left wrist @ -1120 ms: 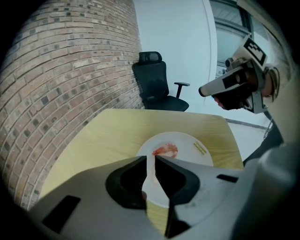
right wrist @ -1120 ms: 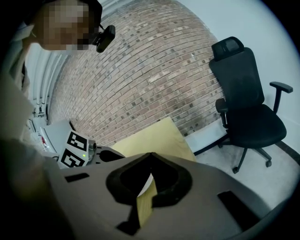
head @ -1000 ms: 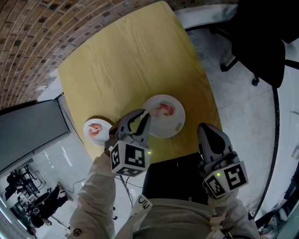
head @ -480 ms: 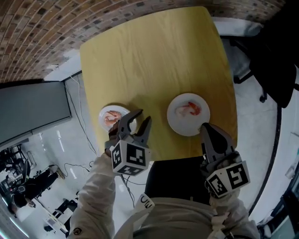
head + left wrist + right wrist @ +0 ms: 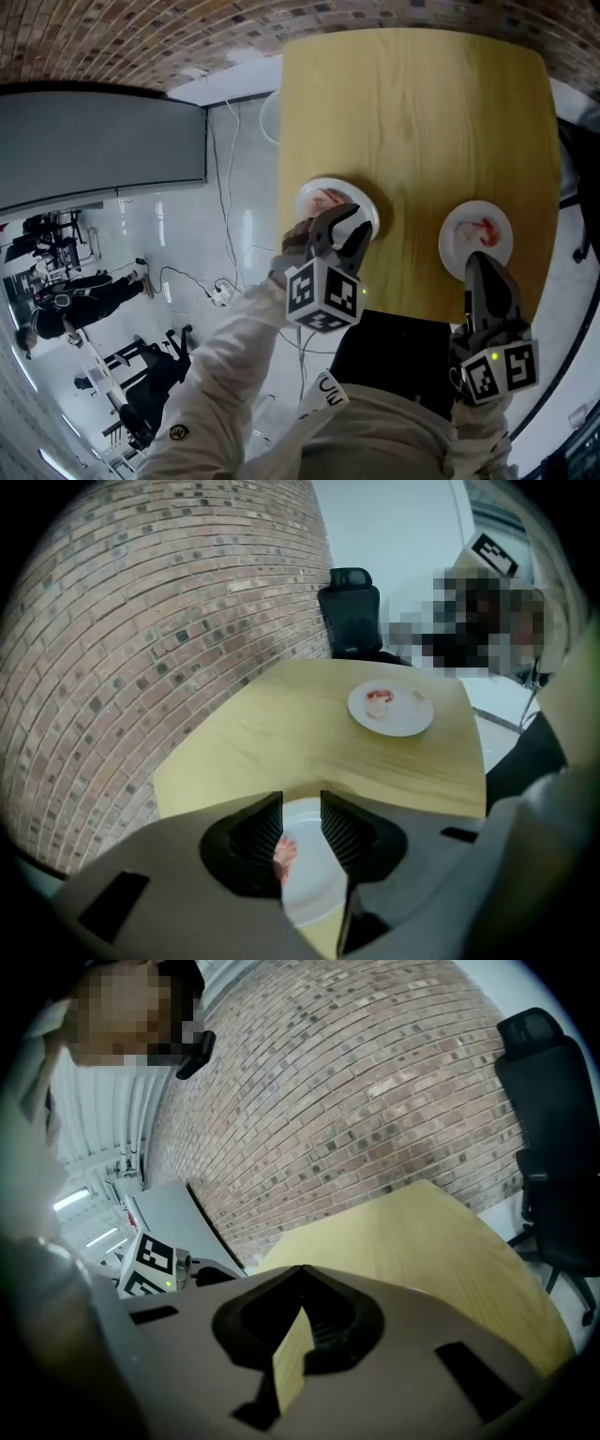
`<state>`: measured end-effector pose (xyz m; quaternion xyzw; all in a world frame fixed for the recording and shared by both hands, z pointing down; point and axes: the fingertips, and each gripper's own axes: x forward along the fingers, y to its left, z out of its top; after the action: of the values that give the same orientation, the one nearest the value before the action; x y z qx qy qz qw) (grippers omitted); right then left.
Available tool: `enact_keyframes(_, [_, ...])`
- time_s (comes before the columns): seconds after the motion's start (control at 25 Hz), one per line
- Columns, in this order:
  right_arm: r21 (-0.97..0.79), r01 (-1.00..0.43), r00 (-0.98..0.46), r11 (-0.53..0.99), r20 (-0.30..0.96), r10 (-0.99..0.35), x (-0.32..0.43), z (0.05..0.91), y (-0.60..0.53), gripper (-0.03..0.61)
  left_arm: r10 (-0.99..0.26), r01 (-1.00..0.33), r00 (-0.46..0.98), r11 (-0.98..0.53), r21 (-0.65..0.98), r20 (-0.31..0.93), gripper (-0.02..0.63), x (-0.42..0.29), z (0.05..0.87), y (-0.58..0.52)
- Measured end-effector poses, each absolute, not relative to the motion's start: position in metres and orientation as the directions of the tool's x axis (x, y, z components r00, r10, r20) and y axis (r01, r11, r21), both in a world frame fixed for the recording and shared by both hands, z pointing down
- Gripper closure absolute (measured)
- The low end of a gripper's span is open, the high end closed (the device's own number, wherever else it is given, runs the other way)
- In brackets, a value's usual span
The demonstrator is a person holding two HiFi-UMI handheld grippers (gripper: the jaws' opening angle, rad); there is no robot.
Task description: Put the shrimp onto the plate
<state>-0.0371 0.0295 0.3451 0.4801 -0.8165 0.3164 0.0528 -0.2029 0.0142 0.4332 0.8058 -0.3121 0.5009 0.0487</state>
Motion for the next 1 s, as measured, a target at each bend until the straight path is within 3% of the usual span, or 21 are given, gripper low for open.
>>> enact_keyframes(0.44, [-0.477, -0.804, -0.557, 0.354, 0.398, -0.729, -0.074, 0.344, 0.027, 0.554, -0.423, -0.477, 0.239, -0.835, -0.273, 0.874, 0.485, -0.256, 0.443, 0.016])
enact_keyframes(1.0, [-0.484, -0.822, -0.521, 0.3, 0.427, -0.739, -0.094, 0.358, 0.016, 0.554, -0.307, -0.276, 0.283, -0.933, -0.23, 0.909, 0.483, -0.253, 0.47, 0.012])
